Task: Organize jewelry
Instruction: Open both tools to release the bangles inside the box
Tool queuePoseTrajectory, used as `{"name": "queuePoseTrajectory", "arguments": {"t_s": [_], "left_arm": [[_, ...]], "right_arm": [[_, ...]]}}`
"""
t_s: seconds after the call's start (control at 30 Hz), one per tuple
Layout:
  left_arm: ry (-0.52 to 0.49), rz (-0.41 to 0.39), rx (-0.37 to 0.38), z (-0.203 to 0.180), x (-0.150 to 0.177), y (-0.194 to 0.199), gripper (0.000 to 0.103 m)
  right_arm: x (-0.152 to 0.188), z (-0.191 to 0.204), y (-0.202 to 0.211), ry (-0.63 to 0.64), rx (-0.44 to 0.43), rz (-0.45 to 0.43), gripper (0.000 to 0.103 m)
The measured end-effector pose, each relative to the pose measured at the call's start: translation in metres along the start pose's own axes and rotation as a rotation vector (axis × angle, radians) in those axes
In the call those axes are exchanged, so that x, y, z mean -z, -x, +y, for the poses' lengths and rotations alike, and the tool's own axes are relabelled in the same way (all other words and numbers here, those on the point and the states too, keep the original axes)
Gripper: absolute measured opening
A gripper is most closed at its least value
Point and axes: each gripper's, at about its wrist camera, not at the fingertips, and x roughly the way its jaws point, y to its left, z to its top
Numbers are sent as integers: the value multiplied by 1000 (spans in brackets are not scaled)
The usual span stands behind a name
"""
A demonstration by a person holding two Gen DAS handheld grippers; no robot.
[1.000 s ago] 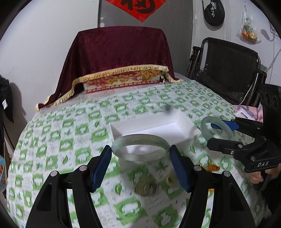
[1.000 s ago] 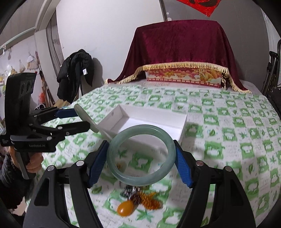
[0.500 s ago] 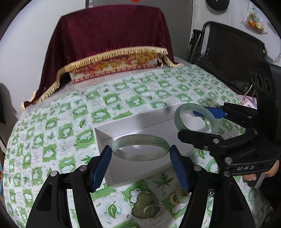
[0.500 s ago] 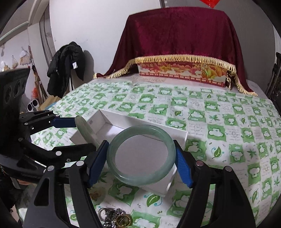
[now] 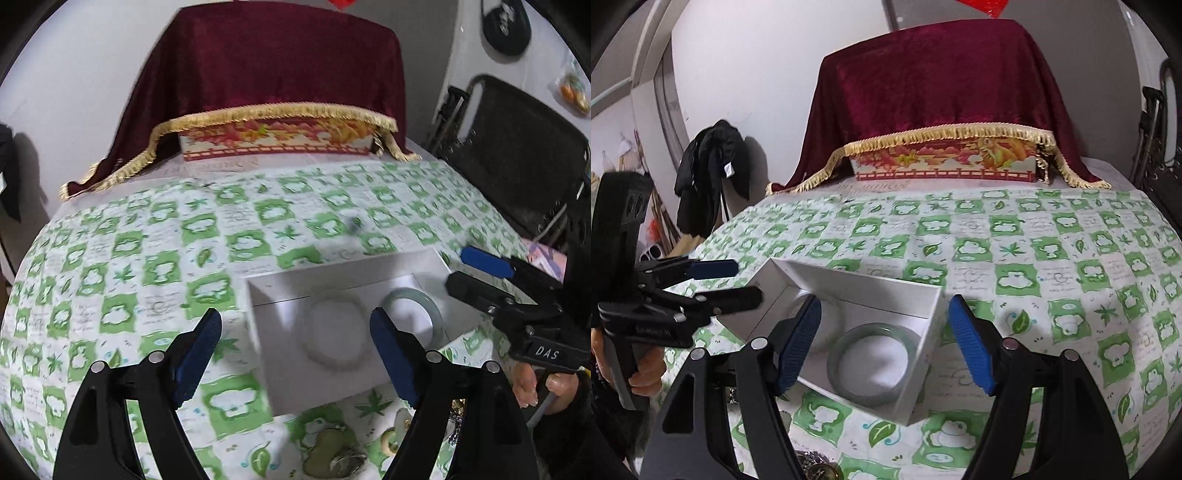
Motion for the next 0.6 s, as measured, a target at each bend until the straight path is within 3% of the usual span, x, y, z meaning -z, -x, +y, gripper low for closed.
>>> {"name": "queuePoseTrajectory", "arguments": {"t_s": [0.17, 0.6], "left_arm": [[42, -20, -13, 11, 11, 14, 85], [34, -21, -72, 8, 20, 18, 91]], "right_arm": [[4, -6, 8, -30, 13, -13, 71], [12, -13, 28, -76, 63, -47, 80]]}}
